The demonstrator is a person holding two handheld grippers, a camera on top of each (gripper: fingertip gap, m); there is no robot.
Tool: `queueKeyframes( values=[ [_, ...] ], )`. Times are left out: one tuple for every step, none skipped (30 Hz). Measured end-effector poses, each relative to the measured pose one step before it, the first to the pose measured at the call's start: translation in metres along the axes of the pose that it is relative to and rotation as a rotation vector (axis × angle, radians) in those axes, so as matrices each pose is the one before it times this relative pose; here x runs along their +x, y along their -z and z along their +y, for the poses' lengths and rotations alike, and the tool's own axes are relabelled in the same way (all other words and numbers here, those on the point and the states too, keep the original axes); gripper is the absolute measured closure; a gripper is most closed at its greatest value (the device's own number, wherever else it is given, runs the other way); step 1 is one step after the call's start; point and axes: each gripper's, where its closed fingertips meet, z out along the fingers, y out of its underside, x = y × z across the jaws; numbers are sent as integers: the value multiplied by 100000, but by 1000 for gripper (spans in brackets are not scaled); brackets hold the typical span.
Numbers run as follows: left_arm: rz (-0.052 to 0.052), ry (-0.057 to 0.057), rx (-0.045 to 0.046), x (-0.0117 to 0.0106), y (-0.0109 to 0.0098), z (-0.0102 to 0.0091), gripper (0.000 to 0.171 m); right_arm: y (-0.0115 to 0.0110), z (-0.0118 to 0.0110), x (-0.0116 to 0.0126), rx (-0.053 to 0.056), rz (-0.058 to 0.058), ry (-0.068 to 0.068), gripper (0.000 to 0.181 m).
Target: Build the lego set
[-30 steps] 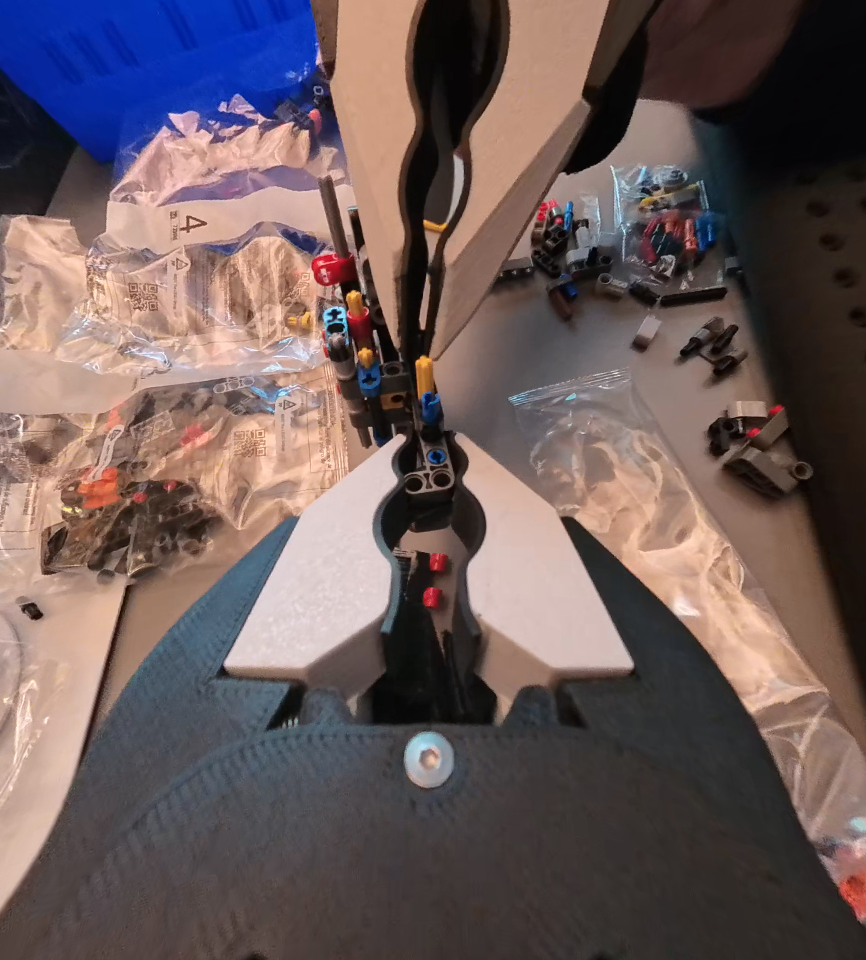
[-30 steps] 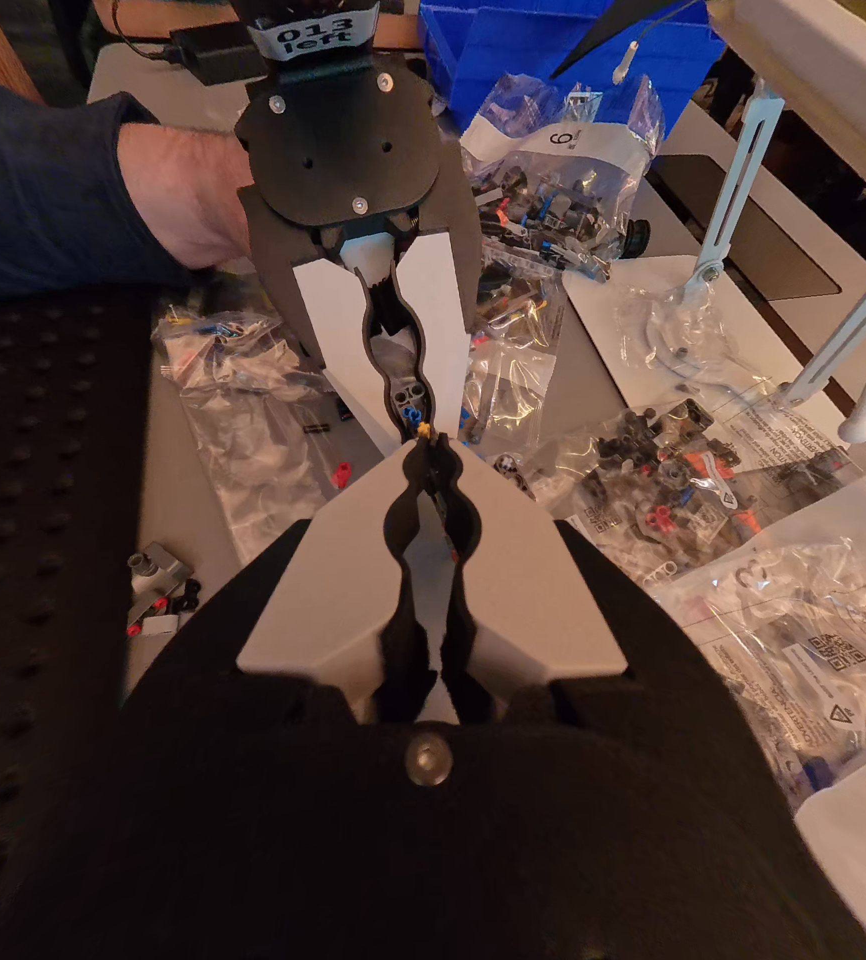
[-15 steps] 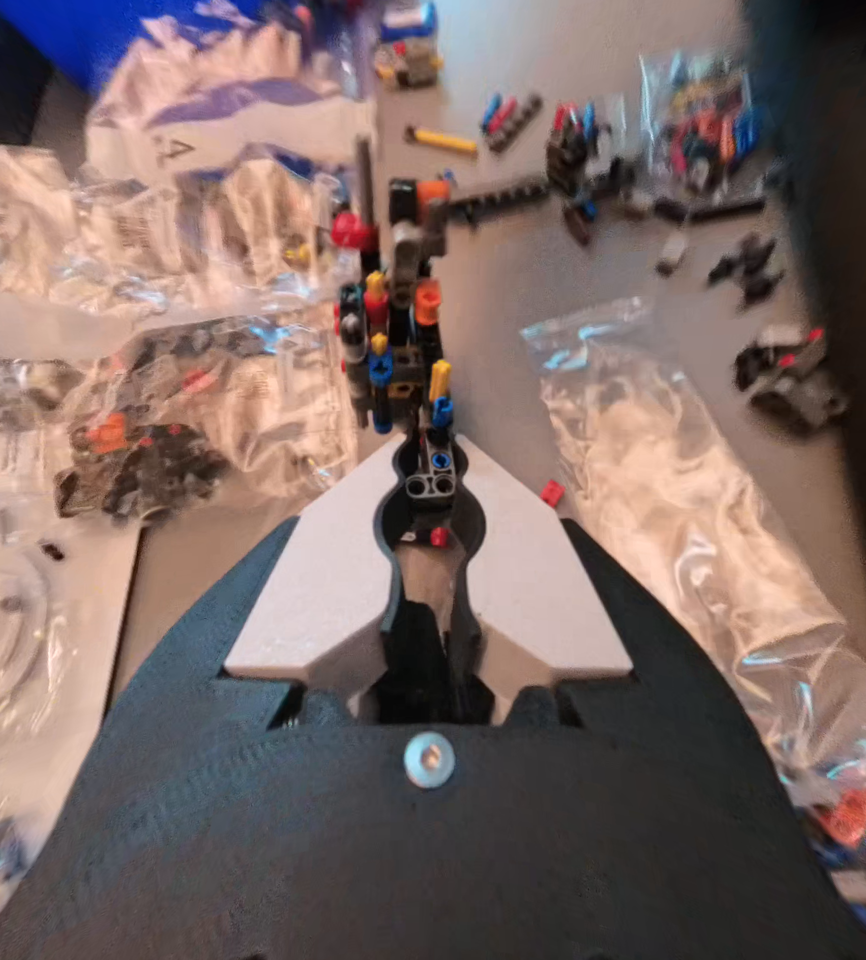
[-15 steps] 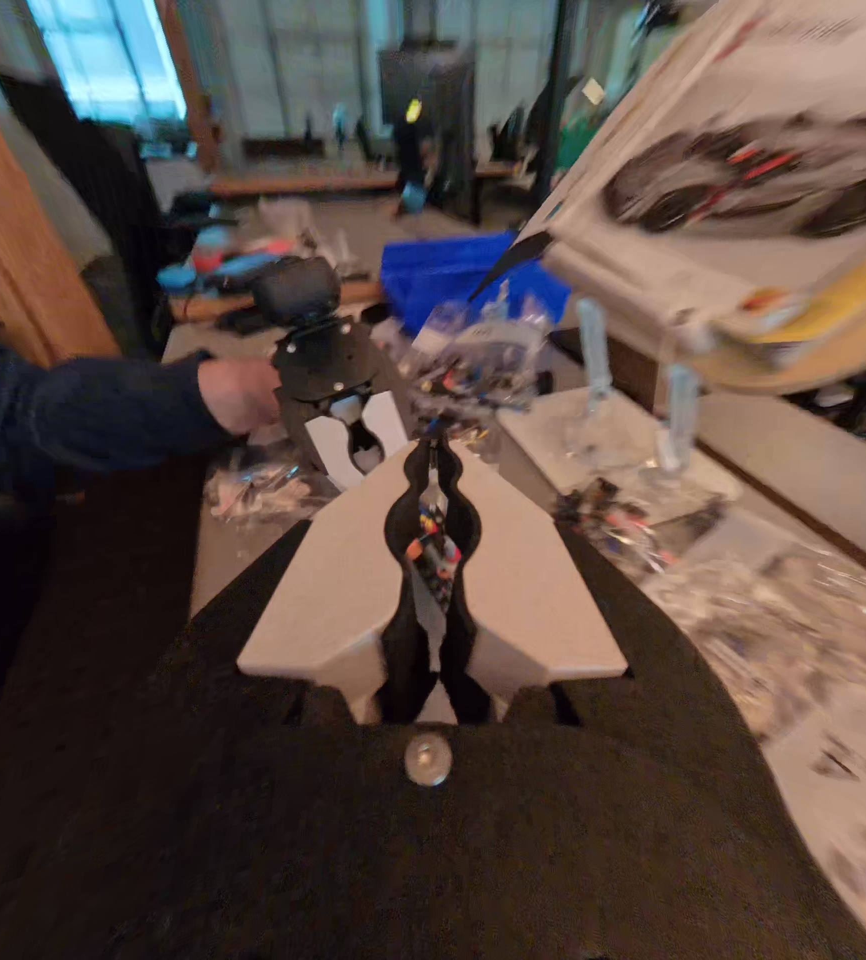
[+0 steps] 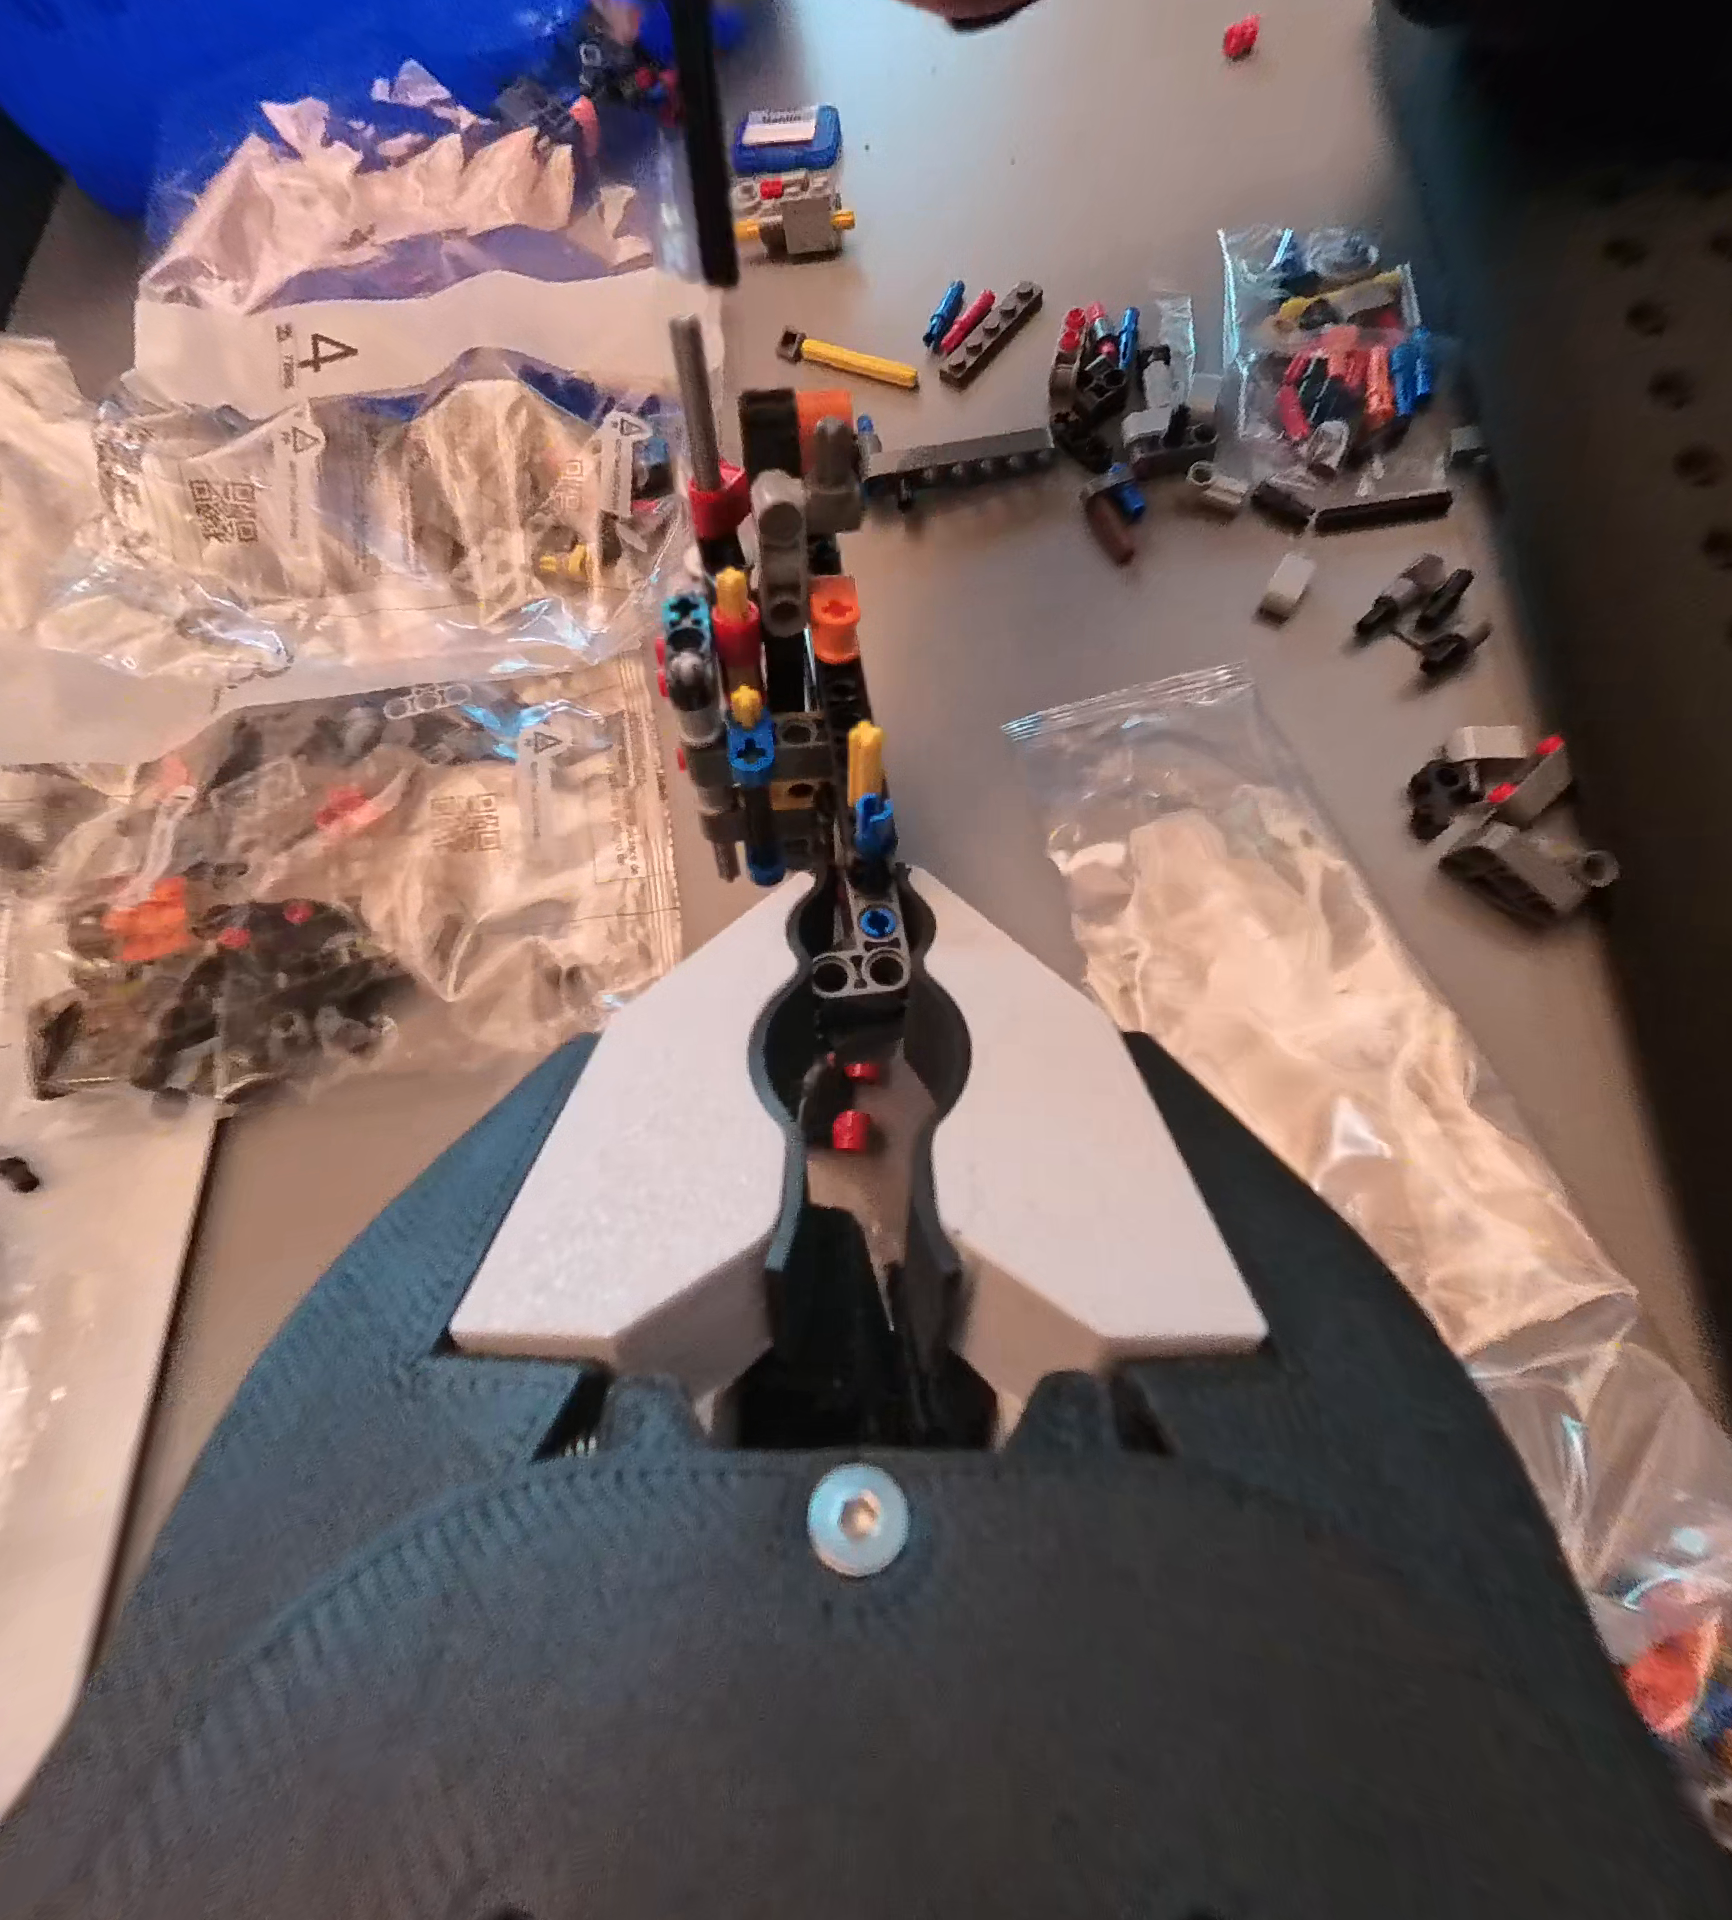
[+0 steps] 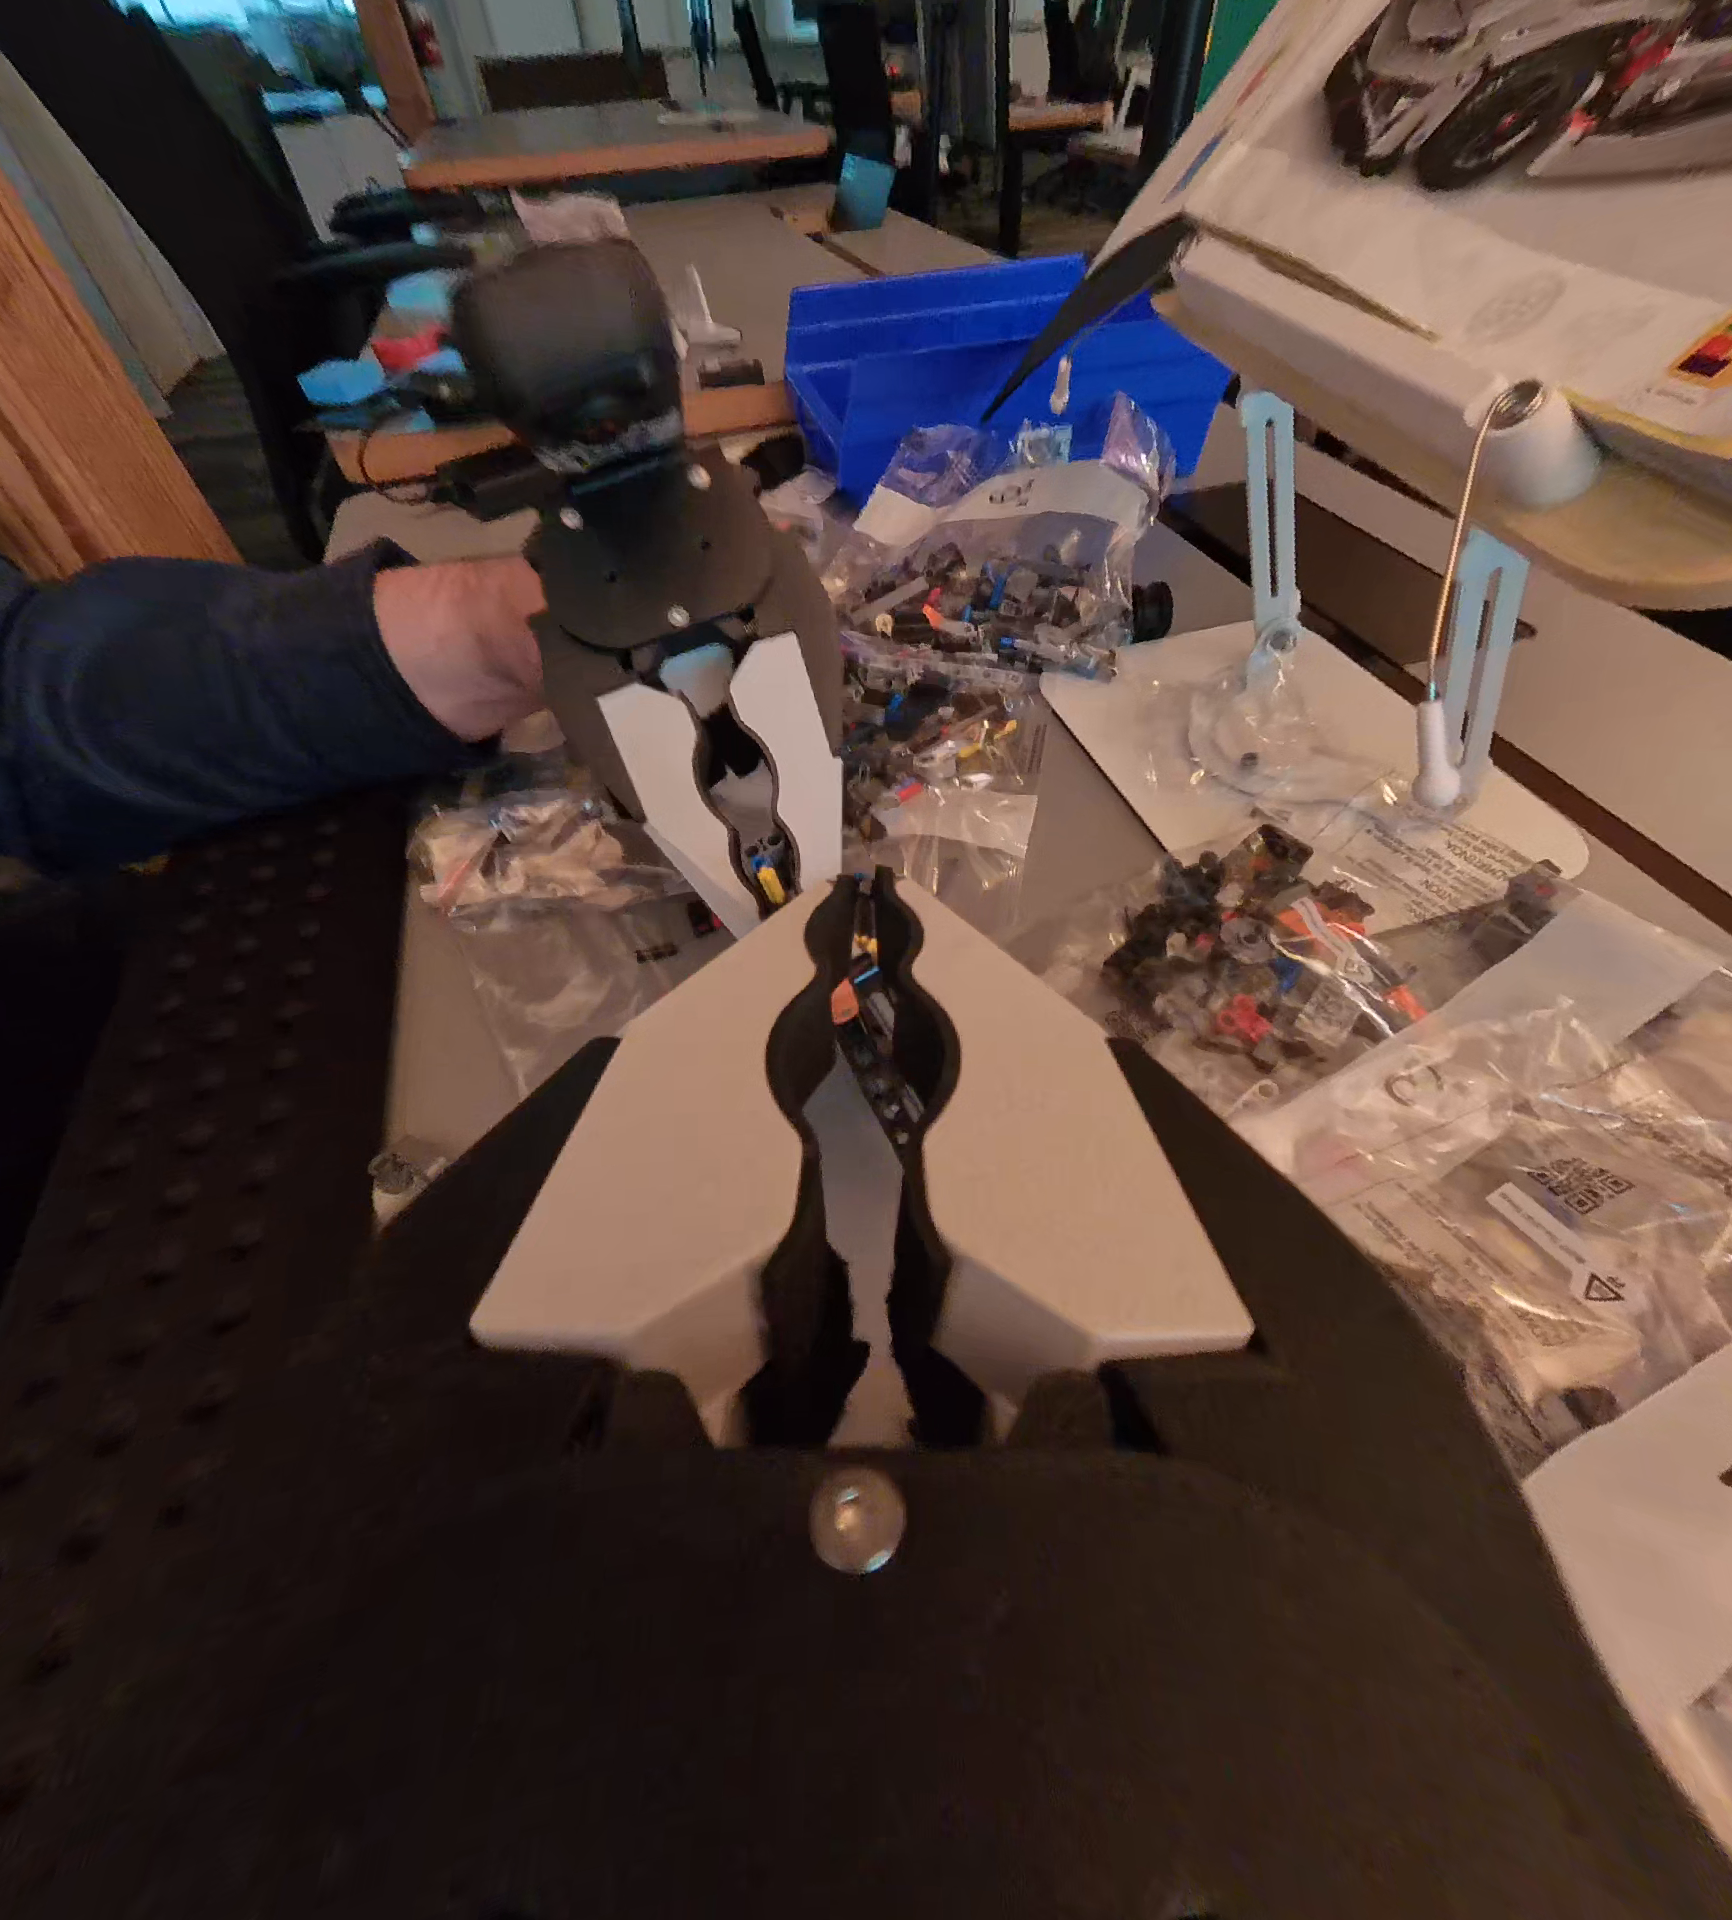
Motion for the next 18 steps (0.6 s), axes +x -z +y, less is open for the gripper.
queueKeyframes(
  values=[
    [1486,2753,1436,-47,28,-19,162,188,-272,-134,1889,-1740,-1418,181],
    [621,2384,931,-138,61,26,162,59,100,-91,-54,-1834,-1986,180],
    [953,2321,701,-61,72,22,162,-93,488,-12,-2274,-1392,-1742,180],
    [423,1568,771,-72,72,-28,162,-179,483,72,-2740,-58,-123,180],
    [-763,573,476,-173,57,-40,162,-254,347,-264,-2252,-1021,1585,180],
    [-319,581,-77,-93,35,14,161,-350,470,-468,-3050,-2240,1317,180],
    [-3,752,100,-56,-4,7,161,-420,583,-172,-3356,-780,308,180],
    [388,948,402,-16,-20,-6,161,-465,666,-19,-3829,-322,-541,175],
    [846,784,600,66,-12,-33,161,-454,570,23,-3703,101,-163,168],
    [377,133,339,32,-9,-48,161,-341,323,-70,-2372,237,1491,166],
    [-676,-326,-156,-61,-6,-43,161,-221,47,-27,-767,1051,2234,166],
    [-888,-407,-317,-69,-29,-60,161,-155,-67,-167,-172,188,1985,162],
    [-455,-809,-355,42,-57,-70,161,-91,-346,-286,978,-69,2379,162],
    [-1209,-1674,-426,-7,-70,-111,161,-82,-737,-470,3070,-347,3531,164],
    [-2033,-2141,-976,-61,-123,-100,161,-160,-660,-377,2411,343,3819,166],
    [-1380,-2632,-1412,90,-151,-101,161,-277,-333,-15,311,2266,3562,166],
    [-1305,-3318,-1386,133,-163,-87,162,-335,-21,121,-1253,2799,3091,167],
    [-1304,-2767,-982,106,-157,-92,162,-416,154,-52,-1752,1216,2468,168]
  ],
)
